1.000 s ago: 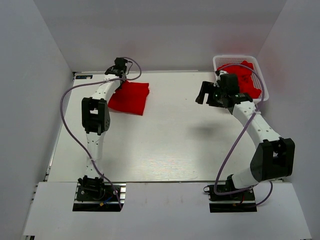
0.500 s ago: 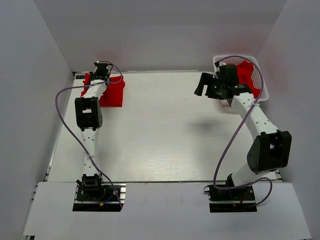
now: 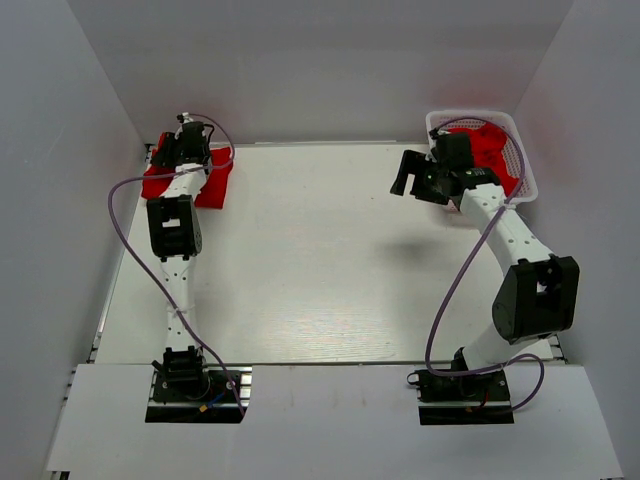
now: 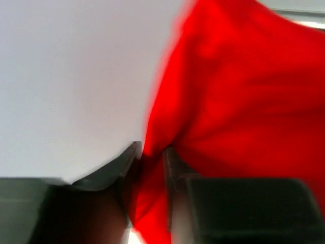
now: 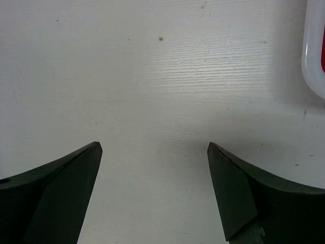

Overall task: Fold and stack the t-shirts
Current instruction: Put the neatly folded tshirt into the corner of the board with the left arm

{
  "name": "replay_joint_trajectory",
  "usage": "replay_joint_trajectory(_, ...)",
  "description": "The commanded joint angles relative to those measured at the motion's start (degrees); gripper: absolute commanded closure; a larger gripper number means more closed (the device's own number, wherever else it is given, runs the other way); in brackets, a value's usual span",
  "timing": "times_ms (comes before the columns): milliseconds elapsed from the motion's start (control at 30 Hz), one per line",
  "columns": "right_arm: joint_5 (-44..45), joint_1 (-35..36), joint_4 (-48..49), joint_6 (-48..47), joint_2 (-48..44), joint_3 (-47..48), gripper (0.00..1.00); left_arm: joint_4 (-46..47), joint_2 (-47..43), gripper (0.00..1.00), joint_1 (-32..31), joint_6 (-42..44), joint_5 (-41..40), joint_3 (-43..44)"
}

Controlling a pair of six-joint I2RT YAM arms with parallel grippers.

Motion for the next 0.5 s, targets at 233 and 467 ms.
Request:
replay_joint_trajectory(233,1.2,-0.1,-1.0,0.8,-0.7,1.7,0.10,-5.4,-8.8,0.00,0.4,-6.9,-0.3,2.2)
replay_joint_trajectory(467,3.0,-0.1,1.1,0.7,-8.7,-5.6,0.10,-37.6,-26.9,0.00,-0.7,-32.9,39.1,-1.9)
